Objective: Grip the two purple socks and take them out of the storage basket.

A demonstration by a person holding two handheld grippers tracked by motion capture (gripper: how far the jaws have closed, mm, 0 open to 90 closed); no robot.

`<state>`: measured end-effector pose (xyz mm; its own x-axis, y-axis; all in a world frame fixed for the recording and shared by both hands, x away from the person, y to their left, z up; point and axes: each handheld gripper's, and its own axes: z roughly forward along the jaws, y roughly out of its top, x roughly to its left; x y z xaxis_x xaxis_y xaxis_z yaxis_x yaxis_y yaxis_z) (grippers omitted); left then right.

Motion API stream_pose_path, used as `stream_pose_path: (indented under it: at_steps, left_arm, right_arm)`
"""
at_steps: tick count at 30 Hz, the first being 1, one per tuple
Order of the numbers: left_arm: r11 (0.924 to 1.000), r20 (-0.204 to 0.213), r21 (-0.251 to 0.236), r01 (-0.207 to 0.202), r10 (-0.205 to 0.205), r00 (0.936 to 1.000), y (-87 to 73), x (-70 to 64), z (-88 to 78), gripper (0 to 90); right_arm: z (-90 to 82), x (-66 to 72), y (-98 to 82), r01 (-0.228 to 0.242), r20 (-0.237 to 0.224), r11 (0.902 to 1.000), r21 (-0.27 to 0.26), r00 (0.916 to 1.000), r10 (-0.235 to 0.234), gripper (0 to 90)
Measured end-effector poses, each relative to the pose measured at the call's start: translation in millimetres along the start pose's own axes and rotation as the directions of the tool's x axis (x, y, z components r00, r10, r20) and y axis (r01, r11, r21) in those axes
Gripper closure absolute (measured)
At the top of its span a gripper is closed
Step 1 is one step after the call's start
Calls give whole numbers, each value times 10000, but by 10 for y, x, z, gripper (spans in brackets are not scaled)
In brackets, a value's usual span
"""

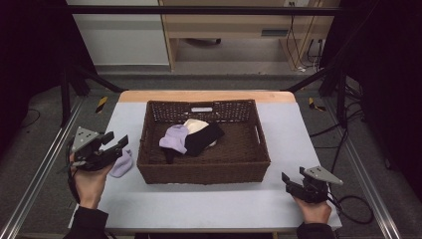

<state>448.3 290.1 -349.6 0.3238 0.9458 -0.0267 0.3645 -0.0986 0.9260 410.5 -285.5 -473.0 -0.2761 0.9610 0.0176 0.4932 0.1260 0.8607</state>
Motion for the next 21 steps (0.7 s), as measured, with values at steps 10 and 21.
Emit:
stream_pose_path:
  at_steps: [10, 21]
  left_arm:
    - [9990, 442, -274, -352, 364, 9984, 383, -275, 161, 456]
    - [9960, 818, -12, -893, 891, 9927, 608, -633, 557, 466]
  right_arm:
    - [-11, -7, 4, -106, -25, 9999, -81, 9999, 105, 301]
    - [-14, -16, 5, -153, -39, 9998, -104, 9999, 152, 301]
